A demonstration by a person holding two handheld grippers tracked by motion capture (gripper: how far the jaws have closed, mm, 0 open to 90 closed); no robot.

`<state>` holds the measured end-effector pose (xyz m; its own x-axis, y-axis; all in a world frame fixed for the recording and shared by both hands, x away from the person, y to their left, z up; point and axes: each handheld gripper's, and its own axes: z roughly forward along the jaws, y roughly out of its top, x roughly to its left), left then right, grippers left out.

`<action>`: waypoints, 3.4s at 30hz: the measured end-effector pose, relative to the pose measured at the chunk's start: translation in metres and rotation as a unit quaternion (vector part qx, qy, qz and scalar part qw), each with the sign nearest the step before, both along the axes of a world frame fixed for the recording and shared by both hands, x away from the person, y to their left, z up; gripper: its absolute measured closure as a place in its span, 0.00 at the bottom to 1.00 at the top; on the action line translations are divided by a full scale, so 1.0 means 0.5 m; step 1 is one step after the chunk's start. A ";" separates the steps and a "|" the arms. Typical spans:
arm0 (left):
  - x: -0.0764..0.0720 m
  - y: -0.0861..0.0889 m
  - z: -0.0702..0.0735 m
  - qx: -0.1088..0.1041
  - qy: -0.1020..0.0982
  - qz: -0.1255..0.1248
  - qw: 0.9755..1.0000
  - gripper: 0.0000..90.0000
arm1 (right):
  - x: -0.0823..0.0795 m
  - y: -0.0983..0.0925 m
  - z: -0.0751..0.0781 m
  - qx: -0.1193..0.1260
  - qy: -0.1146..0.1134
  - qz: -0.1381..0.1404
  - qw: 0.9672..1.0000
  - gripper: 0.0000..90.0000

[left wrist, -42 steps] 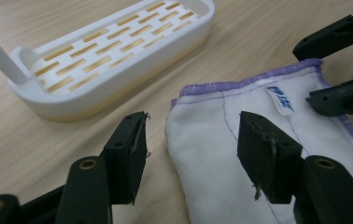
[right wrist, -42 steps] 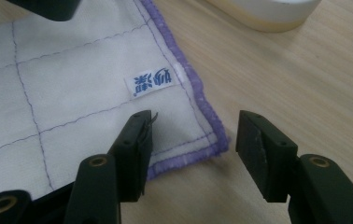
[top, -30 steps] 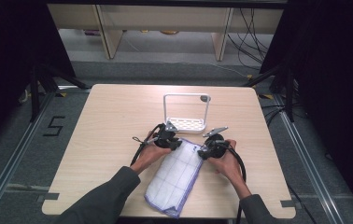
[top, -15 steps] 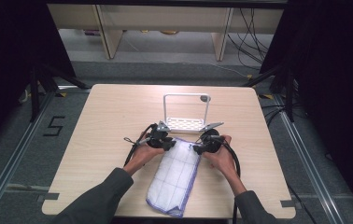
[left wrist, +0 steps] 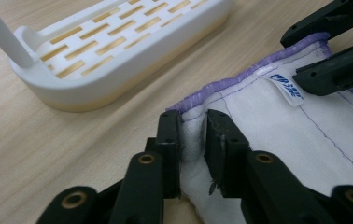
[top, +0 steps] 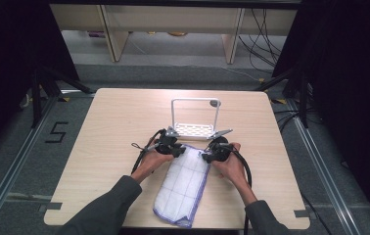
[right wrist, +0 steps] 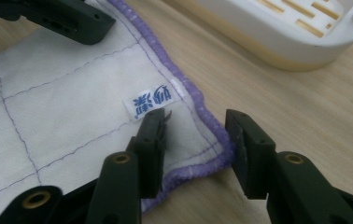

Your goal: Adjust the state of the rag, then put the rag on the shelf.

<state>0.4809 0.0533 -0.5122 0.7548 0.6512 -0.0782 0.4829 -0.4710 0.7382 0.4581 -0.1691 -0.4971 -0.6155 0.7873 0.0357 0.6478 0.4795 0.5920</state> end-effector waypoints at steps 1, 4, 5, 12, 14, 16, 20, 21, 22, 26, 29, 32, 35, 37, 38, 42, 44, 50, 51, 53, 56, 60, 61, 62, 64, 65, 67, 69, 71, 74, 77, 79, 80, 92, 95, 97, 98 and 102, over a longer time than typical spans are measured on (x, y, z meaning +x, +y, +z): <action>0.000 0.000 0.000 0.002 -0.001 -0.001 1.000 0.86 | 0.000 -0.001 -0.002 0.000 -0.005 0.004 1.000 0.70; -0.001 0.000 0.000 0.000 0.000 -0.001 1.000 0.90 | -0.003 -0.001 -0.002 0.013 0.004 0.001 1.000 0.76; -0.001 0.000 0.000 0.000 0.000 -0.001 1.000 0.91 | -0.005 -0.002 -0.002 0.014 0.003 0.005 1.000 0.78; -0.005 -0.001 0.001 0.003 -0.005 -0.004 1.000 0.94 | -0.007 0.000 -0.004 0.018 -0.003 0.026 0.999 0.92; -0.005 0.001 0.002 0.001 -0.006 -0.002 1.000 0.94 | -0.008 0.001 -0.001 0.014 -0.002 0.031 0.999 0.93; -0.006 0.004 0.004 0.001 -0.008 -0.002 1.000 0.94 | -0.005 0.004 -0.004 0.018 -0.012 0.030 0.999 0.93; -0.008 0.015 0.009 0.005 -0.014 0.004 1.000 0.94 | 0.008 0.009 0.002 0.011 -0.010 0.042 0.999 0.93; -0.008 0.021 0.011 0.004 -0.012 0.008 1.000 0.94 | 0.013 0.013 0.000 0.013 -0.017 0.042 0.999 0.93; -0.009 0.025 0.013 0.000 -0.013 0.012 1.000 0.94 | 0.018 0.018 0.004 0.008 -0.012 0.044 0.999 0.93; -0.010 0.041 0.020 -0.007 -0.014 0.019 1.000 0.94 | 0.028 0.032 0.006 0.012 -0.023 0.053 0.998 0.93; -0.010 0.048 0.026 -0.014 -0.016 0.020 1.000 0.94 | 0.027 0.033 0.019 0.017 -0.013 0.046 0.999 0.93; -0.018 0.051 0.036 -0.026 -0.022 0.019 0.999 0.94 | 0.022 0.035 0.032 0.019 -0.020 0.048 0.998 0.93; -0.028 0.060 0.052 -0.032 -0.031 0.016 0.999 0.94 | 0.012 0.036 0.048 0.024 -0.030 0.049 0.998 0.93; -0.035 0.067 0.061 -0.046 -0.032 0.016 0.998 0.94 | 0.006 0.035 0.061 0.036 -0.036 0.046 0.998 0.93; -0.038 0.070 0.066 -0.052 -0.033 0.015 0.998 0.94 | 0.004 0.033 0.065 0.036 -0.046 0.050 0.997 0.93; -0.058 0.082 0.082 -0.081 -0.041 0.023 0.996 0.94 | -0.006 0.029 0.089 0.056 -0.067 0.067 0.994 0.93; -0.070 0.090 0.088 -0.091 -0.044 0.020 0.995 0.94 | -0.012 0.027 0.103 0.056 -0.064 0.070 0.994 0.93; -0.093 0.107 0.100 -0.102 -0.052 0.012 0.993 0.94 | -0.026 0.036 0.114 0.067 -0.091 0.086 0.990 0.93; -0.094 0.109 0.103 -0.103 -0.050 0.013 0.993 0.94 | -0.030 0.037 0.116 0.070 -0.085 0.080 0.991 0.93; -0.093 0.108 0.107 -0.105 -0.050 0.014 0.993 0.94 | -0.029 0.033 0.121 0.064 -0.085 0.088 0.990 0.93; -0.086 0.106 0.112 -0.110 -0.046 0.008 0.993 0.94 | -0.030 0.028 0.124 0.069 -0.084 0.082 0.991 0.93; -0.078 0.100 0.126 -0.123 -0.046 0.006 0.991 0.94 | -0.031 0.016 0.128 0.076 -0.090 0.080 0.990 0.93; -0.077 0.098 0.131 -0.124 -0.047 0.006 0.991 0.94 | -0.033 0.013 0.133 0.078 -0.082 0.073 0.991 0.93; -0.077 0.097 0.137 -0.131 -0.049 0.006 0.990 0.94 | -0.031 0.009 0.136 0.081 -0.091 0.075 0.990 0.93; -0.077 0.096 0.144 -0.130 -0.054 0.001 0.990 0.94 | -0.033 0.005 0.146 0.086 -0.092 0.070 0.990 0.93; -0.078 0.095 0.145 -0.133 -0.057 0.002 0.989 0.94 | -0.034 0.003 0.151 0.086 -0.097 0.073 0.989 0.93; -0.081 0.095 0.148 -0.131 -0.057 0.000 0.990 0.94 | -0.037 0.003 0.155 0.083 -0.101 0.073 0.989 0.93; -0.085 0.095 0.151 -0.122 -0.065 0.002 0.990 0.94 | -0.037 0.004 0.157 0.077 -0.109 0.075 0.988 0.93; -0.087 0.096 0.154 -0.125 -0.066 0.004 0.990 0.94 | -0.037 0.006 0.160 0.077 -0.111 0.079 0.988 0.93; -0.089 0.099 0.162 -0.127 -0.070 0.005 0.989 0.93 | -0.038 0.009 0.166 0.080 -0.112 0.075 0.988 0.93; -0.092 0.101 0.166 -0.130 -0.073 0.003 0.989 0.93 | -0.036 0.012 0.175 0.081 -0.118 0.080 0.986 0.93; -0.094 0.104 0.168 -0.130 -0.074 0.004 0.989 0.93 | -0.037 0.014 0.181 0.081 -0.123 0.080 0.986 0.93; -0.095 0.106 0.169 -0.132 -0.078 0.006 0.988 0.93 | -0.039 0.014 0.184 0.084 -0.114 0.081 0.987 0.93; -0.117 0.119 0.213 -0.136 -0.087 -0.002 0.987 0.93 | -0.070 0.023 0.227 0.087 -0.141 0.105 0.981 0.93; -0.123 0.121 0.234 -0.142 -0.091 -0.007 0.986 0.93 | -0.083 0.027 0.240 0.090 -0.145 0.108 0.979 0.93; -0.127 0.123 0.247 -0.146 -0.094 -0.010 0.985 0.94 | -0.091 0.028 0.252 0.090 -0.154 0.105 0.978 0.93; -0.129 0.124 0.253 -0.149 -0.095 -0.010 0.984 0.94 | -0.093 0.028 0.258 0.093 -0.161 0.106 0.977 0.93; -0.131 0.127 0.276 -0.159 -0.098 -0.016 0.982 0.94 | -0.106 0.019 0.286 0.099 -0.177 0.108 0.973 0.93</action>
